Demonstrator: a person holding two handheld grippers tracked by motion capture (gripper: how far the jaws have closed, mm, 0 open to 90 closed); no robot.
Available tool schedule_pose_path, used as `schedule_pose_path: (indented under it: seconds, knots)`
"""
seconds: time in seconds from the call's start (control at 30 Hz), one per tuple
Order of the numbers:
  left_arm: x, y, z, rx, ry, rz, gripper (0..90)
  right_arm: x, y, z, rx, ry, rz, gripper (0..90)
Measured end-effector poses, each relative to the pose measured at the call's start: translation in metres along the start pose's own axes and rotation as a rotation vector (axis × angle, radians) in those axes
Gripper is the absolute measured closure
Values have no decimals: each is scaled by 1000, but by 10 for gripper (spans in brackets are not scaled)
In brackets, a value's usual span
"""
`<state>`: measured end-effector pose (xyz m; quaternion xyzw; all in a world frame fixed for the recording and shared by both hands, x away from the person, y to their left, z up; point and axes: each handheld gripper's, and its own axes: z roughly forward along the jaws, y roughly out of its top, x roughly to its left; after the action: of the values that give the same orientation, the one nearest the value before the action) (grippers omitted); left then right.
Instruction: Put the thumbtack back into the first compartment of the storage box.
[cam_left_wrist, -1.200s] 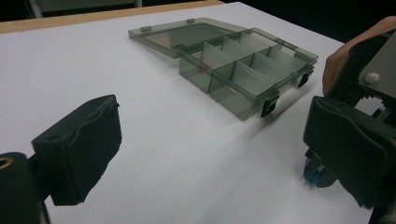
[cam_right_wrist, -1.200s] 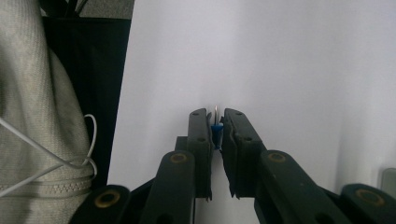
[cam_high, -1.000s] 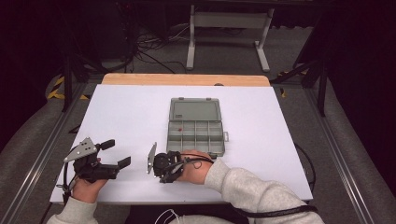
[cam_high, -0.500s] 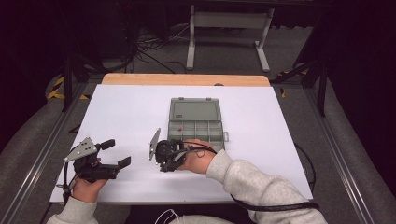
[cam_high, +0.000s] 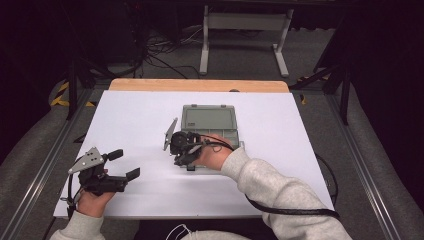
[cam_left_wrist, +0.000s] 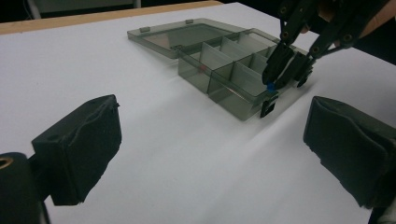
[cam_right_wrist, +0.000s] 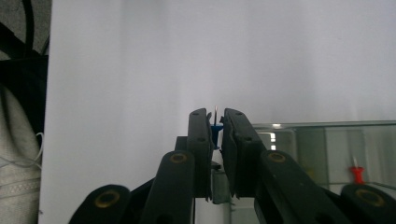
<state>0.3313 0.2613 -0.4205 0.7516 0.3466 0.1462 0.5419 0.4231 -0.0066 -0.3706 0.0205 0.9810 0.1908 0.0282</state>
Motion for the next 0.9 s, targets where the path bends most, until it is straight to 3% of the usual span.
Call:
schedule_pose_path:
  seconds: [0.9]
  knots:
    - [0,0,1,5,10,2,55,-53,-9,-14,-25,-74,100,814]
